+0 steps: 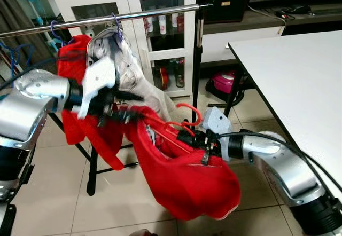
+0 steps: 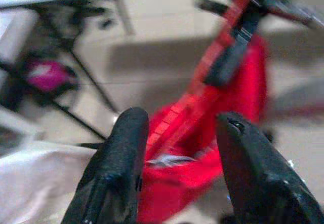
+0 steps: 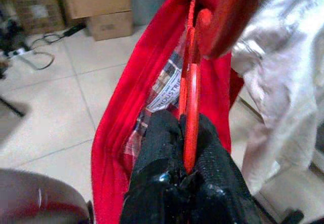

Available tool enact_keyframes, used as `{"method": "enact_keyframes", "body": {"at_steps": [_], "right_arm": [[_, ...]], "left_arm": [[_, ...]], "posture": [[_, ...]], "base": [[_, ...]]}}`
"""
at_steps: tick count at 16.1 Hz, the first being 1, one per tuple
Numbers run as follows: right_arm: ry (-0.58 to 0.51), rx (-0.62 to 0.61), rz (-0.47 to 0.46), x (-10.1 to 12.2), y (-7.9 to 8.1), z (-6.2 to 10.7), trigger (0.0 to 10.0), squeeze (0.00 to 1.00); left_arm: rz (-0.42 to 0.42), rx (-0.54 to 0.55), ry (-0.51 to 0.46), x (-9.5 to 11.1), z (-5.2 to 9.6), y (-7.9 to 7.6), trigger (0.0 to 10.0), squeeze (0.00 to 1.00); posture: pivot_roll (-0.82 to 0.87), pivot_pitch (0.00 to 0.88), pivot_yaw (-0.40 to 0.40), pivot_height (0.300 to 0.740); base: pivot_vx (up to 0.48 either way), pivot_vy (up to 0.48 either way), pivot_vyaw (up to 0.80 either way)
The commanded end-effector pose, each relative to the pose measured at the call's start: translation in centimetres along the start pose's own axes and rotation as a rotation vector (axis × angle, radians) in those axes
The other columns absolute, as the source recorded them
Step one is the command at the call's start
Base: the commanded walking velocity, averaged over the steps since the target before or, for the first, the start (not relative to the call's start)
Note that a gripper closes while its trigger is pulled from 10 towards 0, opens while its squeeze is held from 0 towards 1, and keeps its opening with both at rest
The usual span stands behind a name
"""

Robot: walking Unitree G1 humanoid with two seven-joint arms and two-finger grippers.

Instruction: Hang hanger

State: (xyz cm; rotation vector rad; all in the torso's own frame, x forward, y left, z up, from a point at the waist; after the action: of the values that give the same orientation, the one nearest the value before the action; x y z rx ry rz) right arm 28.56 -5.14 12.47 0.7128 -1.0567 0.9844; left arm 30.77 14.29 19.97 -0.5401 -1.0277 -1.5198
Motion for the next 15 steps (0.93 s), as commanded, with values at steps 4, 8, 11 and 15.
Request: {"method": "enact_keyframes", "body": {"at_steps": [4, 8, 11, 15], "right_arm": [[-0.055, 0.06, 0.113, 2.8, 0.8, -0.1, 10.0, 0.0], [-0.049, 0.077, 0.147, 3.1, 1.0, -0.5, 10.0, 0.0], [-0.036, 0.103, 0.189, 3.4, 0.9, -0.5, 10.0, 0.0], [-0.031, 0.14, 0.229, 4.3, 1.1, -0.8, 10.0, 0.0]], "left_arm": [[-0.058, -0.162, -0.121, 1.2, -1.3, -1.6, 10.0, 0.0], [-0.137, -0.201, -0.07, -0.3, -2.7, -2.4, 8.4, 0.0], [-0.158, -0.221, -0.044, -1.0, -2.8, -3.0, 0.6, 0.0], [-0.181, -0.19, -0.026, -1.9, -4.2, -3.0, 0.0, 0.0]], "posture": [[-0.05, 0.0, 0.121, 0.74], [-0.07, 0.0, 0.11, 0.74], [-0.07, 0.0, 0.097, 0.74], [-0.09, 0.0, 0.072, 0.74]], "base": [[0.0, 0.0, 0.0], [0.0, 0.0, 0.0], [0.0, 0.0, 0.0], [0.0, 0.0, 0.0]]}}
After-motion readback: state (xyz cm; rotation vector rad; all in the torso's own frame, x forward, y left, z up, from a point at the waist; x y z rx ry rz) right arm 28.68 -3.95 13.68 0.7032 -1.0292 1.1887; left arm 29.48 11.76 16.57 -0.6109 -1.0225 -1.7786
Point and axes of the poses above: a point about 5 cm out from each wrist's last joint towards the gripper, its own z axis pointing back from the gripper into the wrist, its own x axis along the axis of the wrist's last joint, y = z × x, the point moved 6 cm from there along -z, pointing out of the wrist towards the gripper, and after that the axes turned 9 degrees about -z, right-handed, at the moved point
